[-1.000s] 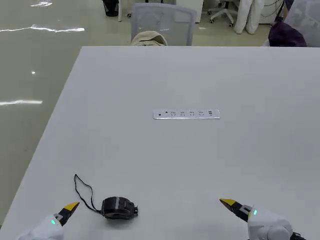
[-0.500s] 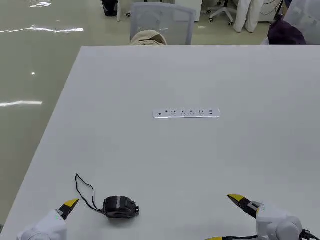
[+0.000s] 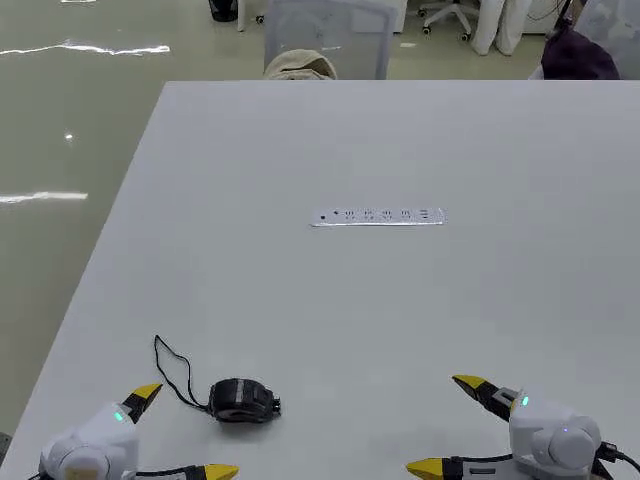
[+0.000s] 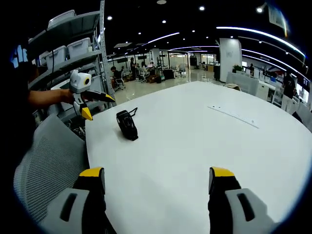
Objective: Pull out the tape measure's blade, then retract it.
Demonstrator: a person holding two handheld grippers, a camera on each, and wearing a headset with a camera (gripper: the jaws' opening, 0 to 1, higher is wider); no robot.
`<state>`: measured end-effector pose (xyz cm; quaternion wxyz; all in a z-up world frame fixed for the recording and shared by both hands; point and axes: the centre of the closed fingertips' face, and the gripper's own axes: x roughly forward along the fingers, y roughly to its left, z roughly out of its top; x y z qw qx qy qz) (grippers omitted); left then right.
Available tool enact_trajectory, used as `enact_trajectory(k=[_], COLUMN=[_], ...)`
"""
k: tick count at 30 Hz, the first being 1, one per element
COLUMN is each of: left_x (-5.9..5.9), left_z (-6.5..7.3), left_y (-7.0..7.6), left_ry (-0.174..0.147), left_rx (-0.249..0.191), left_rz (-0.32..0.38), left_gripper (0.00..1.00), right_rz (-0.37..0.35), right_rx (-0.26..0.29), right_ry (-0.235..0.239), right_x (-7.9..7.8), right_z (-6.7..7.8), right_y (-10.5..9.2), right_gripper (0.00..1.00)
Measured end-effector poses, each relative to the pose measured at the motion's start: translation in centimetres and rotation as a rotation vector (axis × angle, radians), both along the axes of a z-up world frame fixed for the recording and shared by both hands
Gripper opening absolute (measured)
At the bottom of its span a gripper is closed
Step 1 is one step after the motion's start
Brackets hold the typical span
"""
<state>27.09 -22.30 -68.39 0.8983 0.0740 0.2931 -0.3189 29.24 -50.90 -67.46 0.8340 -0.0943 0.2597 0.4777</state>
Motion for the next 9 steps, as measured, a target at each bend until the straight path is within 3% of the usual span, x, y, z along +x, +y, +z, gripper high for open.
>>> enact_trajectory(k=[9], left_x=[0.17], left_z=[0.19], left_y=[0.06], left_ry=[-0.006], left_rx=[0.001], left_rz=[0.000], left_gripper=[0.99], right_rz=[0.009], right_rx=[-0.006], right_ry=[0.006], right_x=[-0.05], right_z=[-0.11], right_y=[0.19], right_gripper=[0.89])
